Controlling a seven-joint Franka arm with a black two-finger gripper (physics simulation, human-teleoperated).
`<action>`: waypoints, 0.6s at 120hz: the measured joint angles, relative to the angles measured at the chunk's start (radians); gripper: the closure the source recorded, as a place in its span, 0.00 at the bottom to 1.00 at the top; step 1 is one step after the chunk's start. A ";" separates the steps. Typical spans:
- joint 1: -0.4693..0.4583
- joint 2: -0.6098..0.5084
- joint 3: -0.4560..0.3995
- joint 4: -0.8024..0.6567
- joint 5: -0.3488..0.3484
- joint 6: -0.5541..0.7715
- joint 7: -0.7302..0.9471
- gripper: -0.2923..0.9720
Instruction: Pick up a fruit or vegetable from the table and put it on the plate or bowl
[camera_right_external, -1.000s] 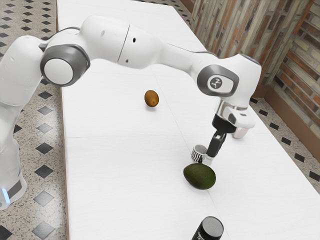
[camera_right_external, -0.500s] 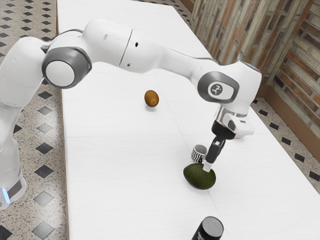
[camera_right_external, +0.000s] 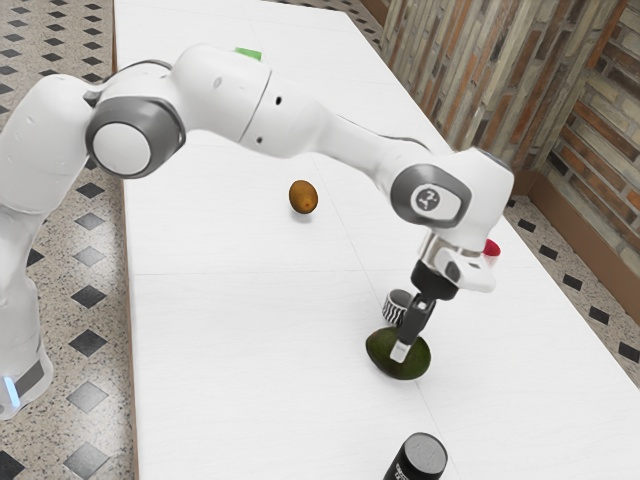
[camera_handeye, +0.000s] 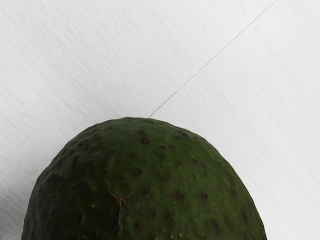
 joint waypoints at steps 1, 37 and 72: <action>0.000 0.001 0.000 -0.001 -0.001 0.000 0.000 0.23; -0.007 0.013 0.000 -0.038 -0.030 0.021 -0.002 0.23; -0.011 0.010 0.000 -0.041 -0.048 0.047 -0.005 0.41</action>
